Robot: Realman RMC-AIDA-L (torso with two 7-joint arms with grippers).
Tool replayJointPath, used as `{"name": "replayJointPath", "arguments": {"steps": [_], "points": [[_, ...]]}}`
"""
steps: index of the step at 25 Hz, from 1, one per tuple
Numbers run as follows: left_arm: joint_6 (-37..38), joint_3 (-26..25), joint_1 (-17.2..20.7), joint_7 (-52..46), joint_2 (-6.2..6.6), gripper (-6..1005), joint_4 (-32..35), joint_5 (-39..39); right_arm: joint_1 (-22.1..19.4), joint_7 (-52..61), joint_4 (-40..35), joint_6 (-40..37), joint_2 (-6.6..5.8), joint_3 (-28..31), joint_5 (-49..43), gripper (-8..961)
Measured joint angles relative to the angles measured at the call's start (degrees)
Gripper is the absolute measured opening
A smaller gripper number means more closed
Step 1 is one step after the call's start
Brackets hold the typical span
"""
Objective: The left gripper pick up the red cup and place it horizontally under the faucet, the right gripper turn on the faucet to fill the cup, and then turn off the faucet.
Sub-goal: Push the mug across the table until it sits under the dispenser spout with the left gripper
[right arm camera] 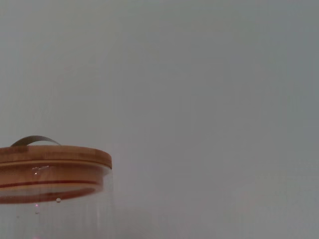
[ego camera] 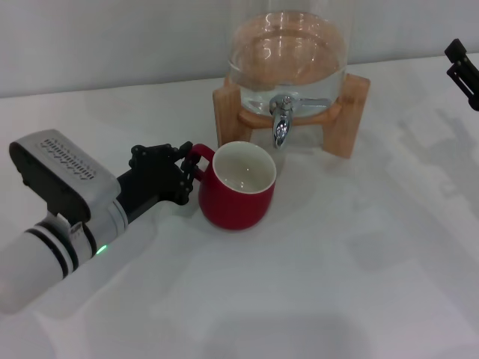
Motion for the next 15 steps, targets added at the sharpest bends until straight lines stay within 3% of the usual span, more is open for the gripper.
{"name": "replayJointPath", "arguments": {"steps": [15], "points": [[0.95, 0.1, -3.1, 0.09, -0.01, 123, 0.53, 0.06, 0.34, -0.16, 0.01, 0.56, 0.0, 0.02, 0.0, 842]]}}
